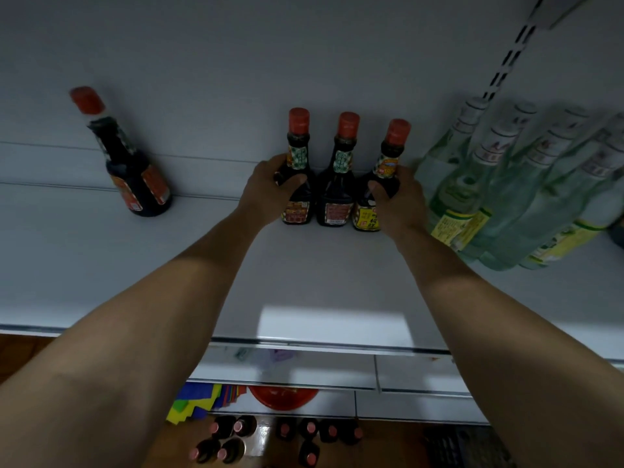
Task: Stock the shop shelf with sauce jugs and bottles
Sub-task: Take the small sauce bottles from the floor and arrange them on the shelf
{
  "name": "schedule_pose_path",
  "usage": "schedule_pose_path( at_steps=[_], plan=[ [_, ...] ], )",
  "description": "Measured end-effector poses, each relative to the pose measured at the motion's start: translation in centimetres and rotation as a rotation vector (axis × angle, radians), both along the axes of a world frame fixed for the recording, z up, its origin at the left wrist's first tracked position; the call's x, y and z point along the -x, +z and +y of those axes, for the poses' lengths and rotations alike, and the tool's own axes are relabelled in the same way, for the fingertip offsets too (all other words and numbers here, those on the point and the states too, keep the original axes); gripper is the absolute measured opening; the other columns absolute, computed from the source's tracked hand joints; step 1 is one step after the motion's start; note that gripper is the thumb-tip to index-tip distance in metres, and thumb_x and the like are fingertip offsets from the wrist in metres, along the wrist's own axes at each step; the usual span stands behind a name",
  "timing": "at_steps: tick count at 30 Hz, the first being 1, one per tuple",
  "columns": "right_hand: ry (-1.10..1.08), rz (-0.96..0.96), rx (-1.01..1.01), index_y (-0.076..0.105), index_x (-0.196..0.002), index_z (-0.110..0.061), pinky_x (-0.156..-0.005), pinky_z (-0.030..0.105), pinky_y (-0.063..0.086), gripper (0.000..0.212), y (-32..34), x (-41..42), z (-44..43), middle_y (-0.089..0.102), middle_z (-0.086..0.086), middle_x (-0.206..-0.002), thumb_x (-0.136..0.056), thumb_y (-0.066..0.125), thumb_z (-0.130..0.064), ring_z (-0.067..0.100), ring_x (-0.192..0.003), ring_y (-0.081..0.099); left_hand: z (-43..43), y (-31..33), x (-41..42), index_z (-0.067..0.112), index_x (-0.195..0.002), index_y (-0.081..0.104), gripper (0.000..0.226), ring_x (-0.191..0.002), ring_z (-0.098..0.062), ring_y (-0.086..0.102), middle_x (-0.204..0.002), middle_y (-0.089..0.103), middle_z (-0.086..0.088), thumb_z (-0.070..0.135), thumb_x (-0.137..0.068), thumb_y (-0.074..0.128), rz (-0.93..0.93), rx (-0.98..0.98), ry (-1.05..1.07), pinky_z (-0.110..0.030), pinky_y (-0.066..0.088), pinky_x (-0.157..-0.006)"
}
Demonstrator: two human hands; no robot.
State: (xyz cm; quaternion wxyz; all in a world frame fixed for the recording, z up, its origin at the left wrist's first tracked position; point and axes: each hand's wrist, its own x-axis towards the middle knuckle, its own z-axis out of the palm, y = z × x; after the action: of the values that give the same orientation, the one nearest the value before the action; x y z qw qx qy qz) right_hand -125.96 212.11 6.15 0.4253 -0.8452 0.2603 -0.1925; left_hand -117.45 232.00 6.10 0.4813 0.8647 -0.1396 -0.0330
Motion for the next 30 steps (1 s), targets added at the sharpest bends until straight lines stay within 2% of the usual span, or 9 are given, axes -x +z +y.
schedule_pose_path(
  at_steps=[4,11,15,17,19,22,26,28,30],
  plan=[
    [-0.006,0.001,0.019,0.047,-0.134,-0.016,-0.097,0.042,0.044,0.046,0.1,-0.4,0.0,0.049,0.017,-0.132,-0.094,0.059,-0.034,0.038,-0.118,0.051,-0.1,-0.5,0.4,0.013,-0.121,0.051,0.040,-0.107,-0.021,0.059,-0.118,0.062,-0.006,0.027,-0.087,0.068,-0.005,0.089,0.040,-0.028,0.045,-0.088],
    [-0.011,-0.013,0.000,0.045,-0.137,-0.016,-0.098,0.039,0.042,0.048,0.1,-0.3,0.3,0.048,0.016,-0.134,-0.094,0.059,-0.033,0.037,-0.121,0.049,-0.1,-0.6,0.5,0.017,-0.111,0.055,0.032,-0.107,-0.023,0.060,-0.121,0.059,-0.010,0.030,-0.086,0.070,-0.001,0.110,0.039,-0.029,0.049,-0.088],
    [-0.020,-0.007,0.029,0.046,-0.137,-0.017,-0.094,0.035,0.041,0.046,0.3,0.0,0.6,0.051,0.014,-0.135,-0.095,0.057,-0.033,0.034,-0.122,0.050,0.0,-0.8,0.9,0.021,-0.119,0.054,0.046,-0.103,-0.028,0.061,-0.121,0.056,-0.010,0.042,-0.081,0.069,-0.012,0.048,0.050,-0.044,0.053,-0.089],
    [-0.026,0.009,0.042,0.047,-0.137,-0.018,-0.094,0.034,0.041,0.045,0.6,0.1,0.7,0.054,0.011,-0.135,-0.095,0.056,-0.034,0.033,-0.123,0.050,0.1,-0.6,1.1,0.023,-0.124,0.052,0.051,-0.101,-0.030,0.063,-0.124,0.054,-0.009,0.043,-0.081,0.069,-0.015,0.001,0.056,-0.046,0.053,-0.087],
    [-0.015,0.056,0.045,0.047,-0.137,-0.018,-0.096,0.034,0.041,0.045,1.2,0.0,0.6,0.055,0.010,-0.136,-0.095,0.056,-0.034,0.032,-0.124,0.051,0.0,-0.1,1.2,0.024,-0.126,0.052,0.050,-0.102,-0.028,0.062,-0.125,0.054,-0.009,0.040,-0.081,0.069,-0.019,-0.034,0.065,-0.043,0.052,-0.088],
    [0.023,0.162,0.061,0.042,-0.141,-0.015,-0.103,0.038,0.042,0.053,2.2,0.1,0.3,0.051,0.010,-0.141,-0.095,0.057,-0.035,0.033,-0.128,0.048,0.0,0.6,1.6,0.024,-0.134,0.049,0.057,-0.114,-0.030,0.056,-0.132,0.050,-0.012,0.036,-0.083,0.069,0.008,-0.095,0.056,-0.041,0.048,-0.095],
    [0.024,0.221,0.047,0.026,-0.150,-0.007,-0.110,0.034,0.033,0.073,3.3,1.2,0.4,0.033,0.012,-0.154,-0.094,0.057,-0.041,0.031,-0.139,0.035,0.4,1.3,3.7,0.019,-0.147,0.034,0.072,-0.130,-0.029,0.044,-0.145,0.038,-0.011,0.040,-0.086,0.066,0.079,-0.104,0.091,-0.041,0.040,-0.107],
    [0.037,0.225,0.046,0.026,-0.150,-0.007,-0.109,0.030,0.031,0.074,3.9,2.3,0.6,0.032,0.011,-0.155,-0.093,0.057,-0.043,0.029,-0.140,0.035,0.8,1.6,5.5,0.018,-0.145,0.037,0.068,-0.128,-0.027,0.046,-0.144,0.042,-0.008,0.043,-0.087,0.063,0.097,-0.105,0.112,-0.033,0.041,-0.102],
    [0.073,0.241,0.086,0.031,-0.148,-0.008,-0.104,0.026,0.033,0.070,4.6,3.9,0.9,0.038,0.010,-0.151,-0.093,0.056,-0.044,0.028,-0.137,0.038,1.1,2.2,7.6,0.016,-0.134,0.049,0.054,-0.118,-0.023,0.053,-0.135,0.052,-0.007,0.043,-0.089,0.060,0.090,-0.122,0.120,-0.024,0.039,-0.085]
  ],
)
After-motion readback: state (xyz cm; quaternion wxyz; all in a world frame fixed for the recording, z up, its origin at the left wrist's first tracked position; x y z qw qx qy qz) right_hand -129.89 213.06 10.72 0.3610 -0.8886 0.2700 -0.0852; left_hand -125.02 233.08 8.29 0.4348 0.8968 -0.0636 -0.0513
